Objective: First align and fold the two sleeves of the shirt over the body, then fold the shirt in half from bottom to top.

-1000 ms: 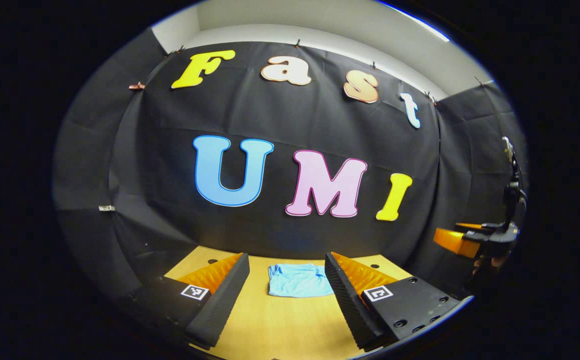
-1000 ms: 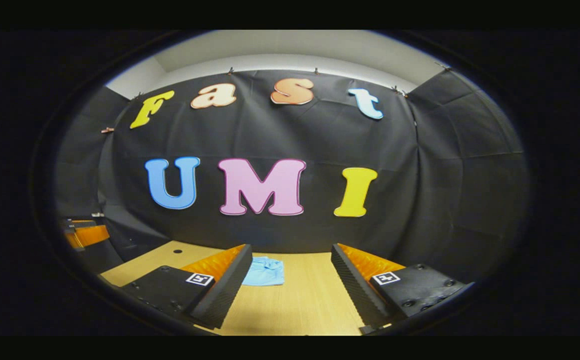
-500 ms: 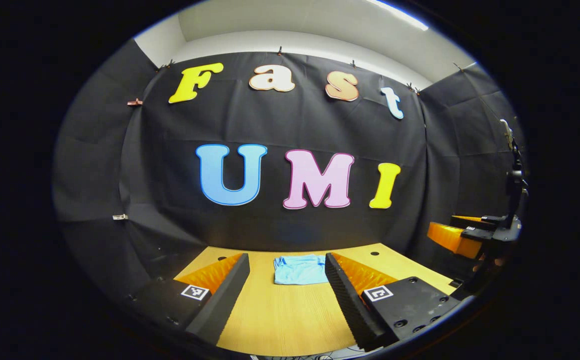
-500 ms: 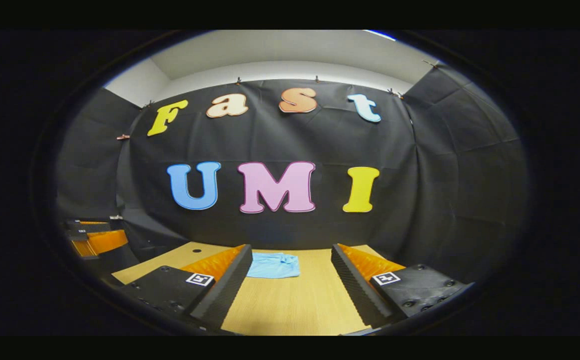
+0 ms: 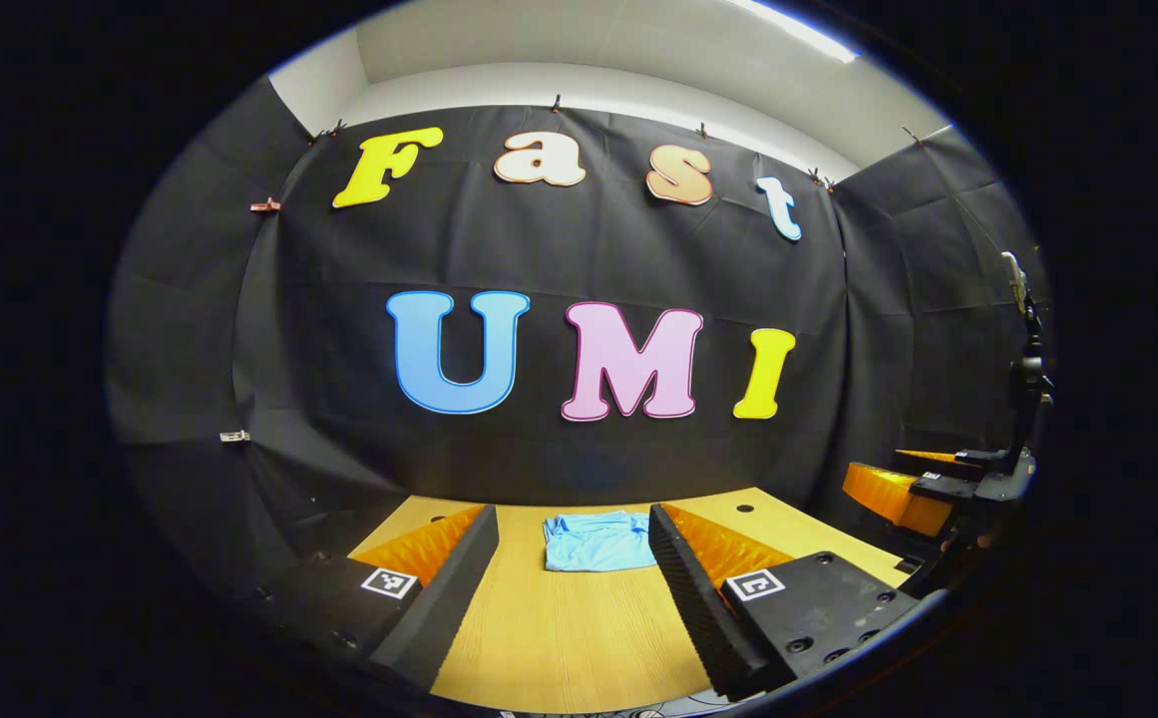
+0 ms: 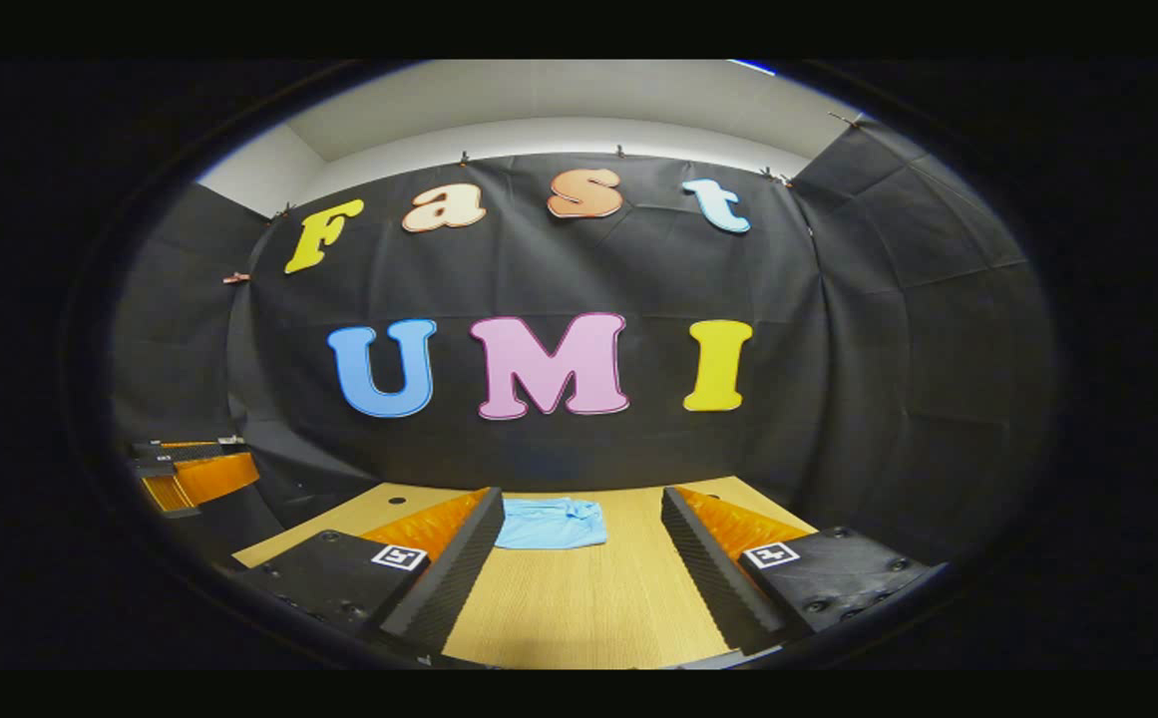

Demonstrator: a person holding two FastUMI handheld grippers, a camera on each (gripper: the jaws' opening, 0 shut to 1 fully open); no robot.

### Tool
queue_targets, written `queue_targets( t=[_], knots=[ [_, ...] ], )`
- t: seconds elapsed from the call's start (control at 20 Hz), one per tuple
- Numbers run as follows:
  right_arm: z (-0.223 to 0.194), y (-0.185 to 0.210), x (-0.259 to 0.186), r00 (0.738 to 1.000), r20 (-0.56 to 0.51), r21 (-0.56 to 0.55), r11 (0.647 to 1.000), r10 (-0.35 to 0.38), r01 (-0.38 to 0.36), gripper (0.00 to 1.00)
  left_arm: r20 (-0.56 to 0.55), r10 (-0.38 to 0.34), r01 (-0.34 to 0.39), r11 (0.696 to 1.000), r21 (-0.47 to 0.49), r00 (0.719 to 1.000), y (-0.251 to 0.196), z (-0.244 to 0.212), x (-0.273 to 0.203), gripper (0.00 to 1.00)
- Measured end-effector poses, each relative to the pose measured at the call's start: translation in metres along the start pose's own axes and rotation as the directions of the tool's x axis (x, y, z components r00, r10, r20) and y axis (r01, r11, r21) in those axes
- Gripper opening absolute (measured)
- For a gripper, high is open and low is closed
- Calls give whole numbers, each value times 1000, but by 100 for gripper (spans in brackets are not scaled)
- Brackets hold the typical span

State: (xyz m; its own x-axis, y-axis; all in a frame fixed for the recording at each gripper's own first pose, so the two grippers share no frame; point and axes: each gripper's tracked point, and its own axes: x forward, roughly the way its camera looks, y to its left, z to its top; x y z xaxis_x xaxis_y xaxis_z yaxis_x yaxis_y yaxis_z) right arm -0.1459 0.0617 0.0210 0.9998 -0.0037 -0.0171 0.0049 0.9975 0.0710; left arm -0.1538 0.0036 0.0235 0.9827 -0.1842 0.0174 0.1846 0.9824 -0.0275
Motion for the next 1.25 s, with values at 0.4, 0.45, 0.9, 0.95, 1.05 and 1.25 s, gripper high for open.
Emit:
queue_targets(
  t=[0.4,0.45,0.9,0.95,1.05,1.25],
  knots=[
    [-1,7,8,1000,0,-17,1000,9,-9,99,-9,14,-14,1000,-17,1000,13,-2,6,97],
    [0,6,7,1000,5,-23,1000,5,-5,99,-7,16,-16,1000,-18,1000,14,-2,6,97],
    [-7,2,5,1000,-14,-30,1000,0,0,99,-31,37,-38,998,-44,999,20,-10,5,97],
    [-9,1,5,1000,-18,-28,1000,-1,0,99,-34,37,-39,998,-47,999,20,-11,4,97],
    [-10,2,5,1000,-26,-26,1000,2,-3,94,-39,42,-44,998,-46,998,21,-13,1,97],
    [-13,5,6,999,-35,-31,999,10,-11,94,-47,48,-51,998,-47,998,22,-16,0,97]
  ],
)
